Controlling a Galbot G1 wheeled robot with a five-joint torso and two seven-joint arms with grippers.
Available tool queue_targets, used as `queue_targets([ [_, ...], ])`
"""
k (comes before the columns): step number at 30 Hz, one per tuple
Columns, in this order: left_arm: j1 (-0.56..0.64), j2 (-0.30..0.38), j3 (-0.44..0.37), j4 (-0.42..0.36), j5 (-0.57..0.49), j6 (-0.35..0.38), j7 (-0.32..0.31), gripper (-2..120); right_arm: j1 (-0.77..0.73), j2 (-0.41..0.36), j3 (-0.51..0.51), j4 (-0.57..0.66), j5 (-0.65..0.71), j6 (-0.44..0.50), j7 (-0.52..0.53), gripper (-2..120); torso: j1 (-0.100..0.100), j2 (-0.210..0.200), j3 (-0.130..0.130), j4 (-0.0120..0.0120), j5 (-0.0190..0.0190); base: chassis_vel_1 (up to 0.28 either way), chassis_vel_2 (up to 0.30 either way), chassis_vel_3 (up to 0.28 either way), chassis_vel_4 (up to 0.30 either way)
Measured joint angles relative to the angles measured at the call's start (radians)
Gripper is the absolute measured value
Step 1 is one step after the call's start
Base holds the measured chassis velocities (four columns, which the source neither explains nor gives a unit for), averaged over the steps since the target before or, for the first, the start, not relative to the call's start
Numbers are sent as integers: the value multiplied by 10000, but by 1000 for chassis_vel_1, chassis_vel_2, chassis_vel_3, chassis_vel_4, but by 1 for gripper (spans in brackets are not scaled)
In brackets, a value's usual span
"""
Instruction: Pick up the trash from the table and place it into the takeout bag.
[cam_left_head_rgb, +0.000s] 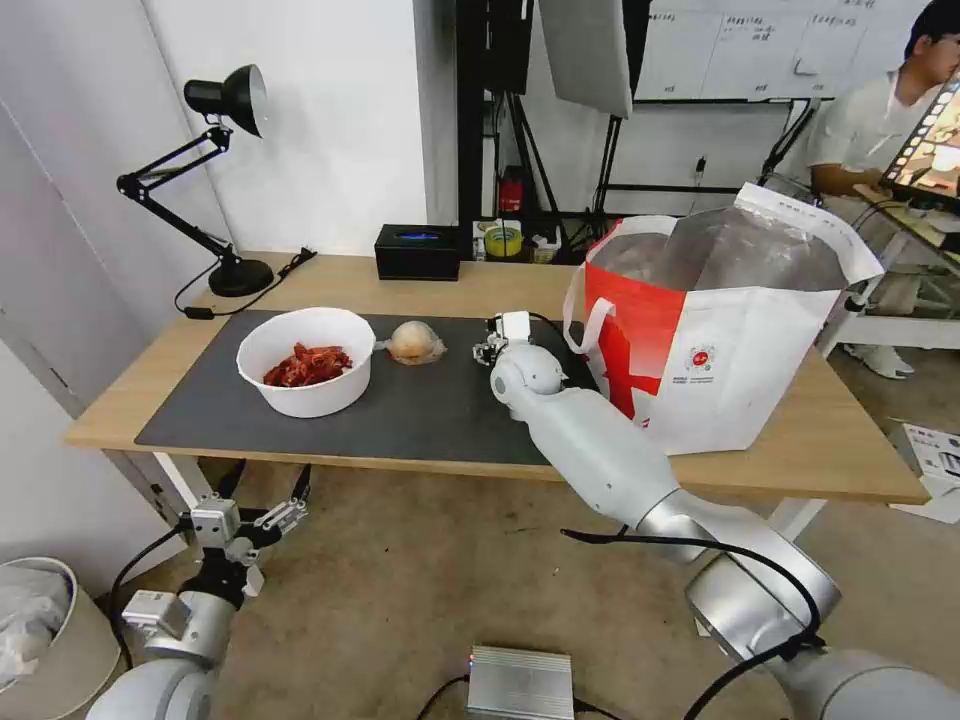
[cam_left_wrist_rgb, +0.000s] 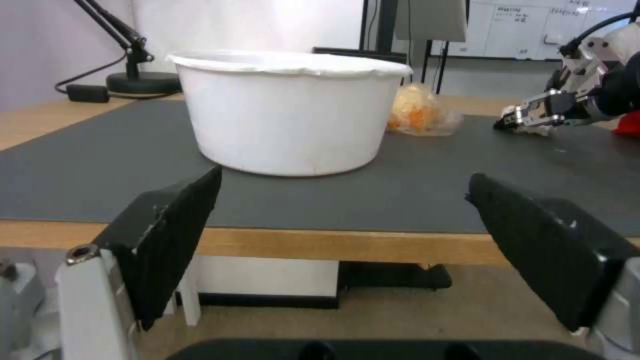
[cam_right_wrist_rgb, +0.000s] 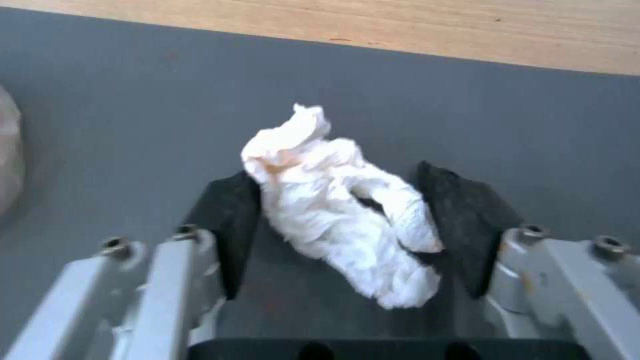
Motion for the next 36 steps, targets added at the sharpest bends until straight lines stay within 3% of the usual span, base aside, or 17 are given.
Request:
queue_targets([
  [5, -3, -10, 13, -33, 17, 2, 0, 100, -11, 1, 25, 8, 27, 0, -7, 45, 0, 0, 0, 0, 0, 0, 0, 0, 0],
  [8, -9, -46, 17, -39, 26, 14, -2, 100, -20, -1, 25, 28, 38, 0, -6, 29, 0, -1, 1, -6, 0, 0, 0, 0, 0],
  [17, -2, -133, 80, -18, 79, 3, -3, 100, -168, 14, 15, 127, -4, 320, 253, 0, 1, -1, 3, -9, -2, 0, 0, 0, 0],
  [25, -2, -122, 84, -42, 76, -9, -3, 100, -288, -104, 21, 624, 10, 662, 417, 0, 4, -3, 5, -12, -3, 0, 0, 0, 0],
  [36, 40, 12, -41, -145, -14, -20, -1, 100, -1021, -853, -149, 2559, -392, 2472, -492, 0, 3, -3, 4, -6, -2, 0, 0, 0, 0],
])
